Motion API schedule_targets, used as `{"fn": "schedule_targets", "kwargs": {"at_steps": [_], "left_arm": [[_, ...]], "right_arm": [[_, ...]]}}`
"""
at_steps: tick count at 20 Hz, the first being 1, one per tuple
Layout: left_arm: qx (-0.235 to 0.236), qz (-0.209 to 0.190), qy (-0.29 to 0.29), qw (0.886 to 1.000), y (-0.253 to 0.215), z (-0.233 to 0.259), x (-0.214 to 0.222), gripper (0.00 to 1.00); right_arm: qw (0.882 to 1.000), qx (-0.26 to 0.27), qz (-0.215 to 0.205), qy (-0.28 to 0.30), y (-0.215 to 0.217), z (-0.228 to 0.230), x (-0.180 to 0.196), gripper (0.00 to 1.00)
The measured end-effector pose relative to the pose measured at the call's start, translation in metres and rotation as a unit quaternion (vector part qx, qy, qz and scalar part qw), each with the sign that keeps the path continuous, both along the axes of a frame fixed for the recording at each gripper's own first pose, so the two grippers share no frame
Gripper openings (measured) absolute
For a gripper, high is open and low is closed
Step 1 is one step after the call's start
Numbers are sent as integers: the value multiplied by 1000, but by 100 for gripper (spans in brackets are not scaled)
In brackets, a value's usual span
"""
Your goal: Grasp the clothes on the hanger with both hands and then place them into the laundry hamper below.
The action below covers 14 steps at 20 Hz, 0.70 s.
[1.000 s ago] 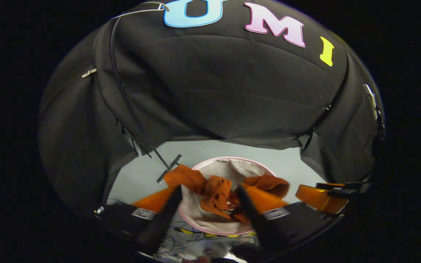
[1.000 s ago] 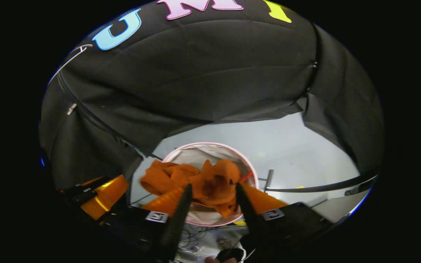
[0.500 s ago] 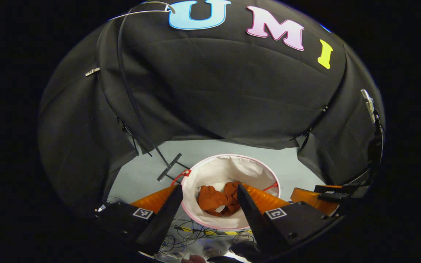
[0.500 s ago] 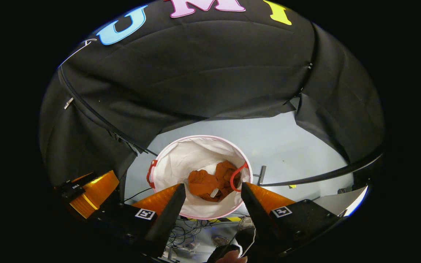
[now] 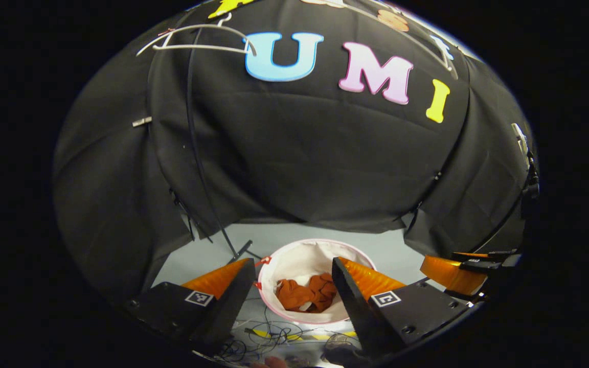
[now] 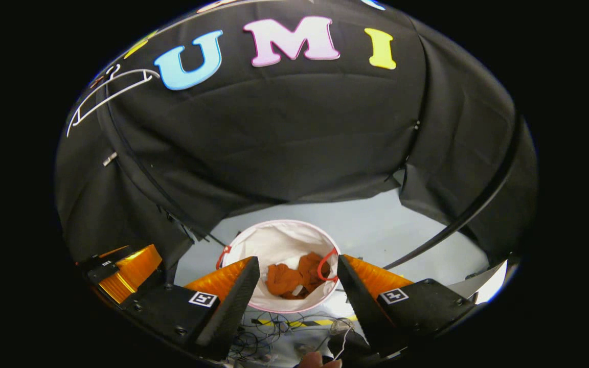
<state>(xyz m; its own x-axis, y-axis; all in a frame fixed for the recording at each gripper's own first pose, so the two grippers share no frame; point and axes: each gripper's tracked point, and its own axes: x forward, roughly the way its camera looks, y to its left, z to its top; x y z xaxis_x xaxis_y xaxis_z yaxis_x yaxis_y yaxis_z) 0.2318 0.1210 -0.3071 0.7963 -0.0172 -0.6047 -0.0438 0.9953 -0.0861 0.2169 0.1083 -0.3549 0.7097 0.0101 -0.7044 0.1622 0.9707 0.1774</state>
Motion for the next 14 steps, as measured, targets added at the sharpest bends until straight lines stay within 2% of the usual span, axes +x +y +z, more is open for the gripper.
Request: {"fn": "schedule_targets", "kwargs": {"at_steps": [6, 10, 14], "left_arm": [[3, -29, -113, 993, -2, 112, -27, 95], [5, -43, -162, 986, -1, 172, -57, 95], [15, -56, -200, 978, -5, 222, -93, 95]], "right_arm": [[993, -4, -19, -113, 3, 122, -21, 99], [983, -4, -19, -182, 10, 200, -46, 99], [973, -2, -10, -232, 8, 257, -69, 99]]}}
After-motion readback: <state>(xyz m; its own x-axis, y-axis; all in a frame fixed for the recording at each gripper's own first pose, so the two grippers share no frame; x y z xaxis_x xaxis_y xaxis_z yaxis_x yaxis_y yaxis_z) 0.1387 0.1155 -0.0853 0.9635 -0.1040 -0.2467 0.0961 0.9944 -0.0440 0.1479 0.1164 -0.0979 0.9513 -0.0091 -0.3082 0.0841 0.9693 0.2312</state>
